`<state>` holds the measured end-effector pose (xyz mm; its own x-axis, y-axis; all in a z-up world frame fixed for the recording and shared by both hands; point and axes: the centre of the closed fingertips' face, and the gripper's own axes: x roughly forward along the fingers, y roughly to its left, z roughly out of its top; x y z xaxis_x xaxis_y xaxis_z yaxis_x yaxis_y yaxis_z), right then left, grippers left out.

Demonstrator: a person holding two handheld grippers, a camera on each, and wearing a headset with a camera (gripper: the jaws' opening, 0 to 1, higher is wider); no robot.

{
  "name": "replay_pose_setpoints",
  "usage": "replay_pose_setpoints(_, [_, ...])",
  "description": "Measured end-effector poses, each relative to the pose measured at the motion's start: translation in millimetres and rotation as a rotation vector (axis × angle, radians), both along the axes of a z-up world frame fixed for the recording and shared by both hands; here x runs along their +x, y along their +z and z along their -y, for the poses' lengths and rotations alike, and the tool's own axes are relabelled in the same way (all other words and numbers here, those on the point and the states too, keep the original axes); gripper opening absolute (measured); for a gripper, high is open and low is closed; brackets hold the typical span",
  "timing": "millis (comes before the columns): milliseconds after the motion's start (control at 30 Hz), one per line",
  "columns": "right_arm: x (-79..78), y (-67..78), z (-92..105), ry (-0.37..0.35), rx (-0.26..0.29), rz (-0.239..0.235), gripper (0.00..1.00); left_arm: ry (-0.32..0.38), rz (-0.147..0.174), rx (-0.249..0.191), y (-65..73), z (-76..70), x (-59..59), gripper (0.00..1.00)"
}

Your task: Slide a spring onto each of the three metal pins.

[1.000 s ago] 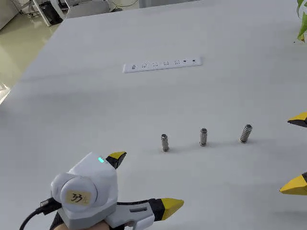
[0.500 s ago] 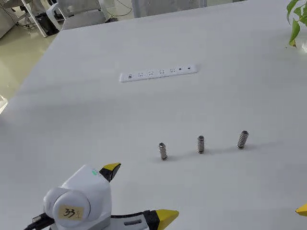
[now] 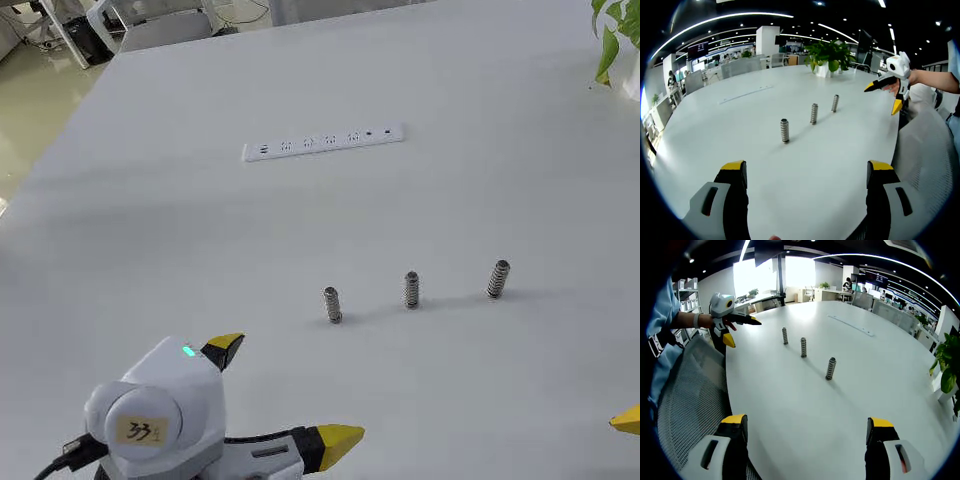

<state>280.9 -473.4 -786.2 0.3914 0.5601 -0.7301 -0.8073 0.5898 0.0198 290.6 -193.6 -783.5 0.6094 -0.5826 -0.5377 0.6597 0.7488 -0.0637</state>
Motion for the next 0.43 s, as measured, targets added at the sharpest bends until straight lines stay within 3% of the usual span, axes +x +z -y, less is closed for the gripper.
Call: replay_pose_setpoints(433, [-1.3,-1.9,-5.9,-0.004,0.005,-0.005,0.97,0.018,0.002,-0.019,0.2,-2.1,2.5,0.99])
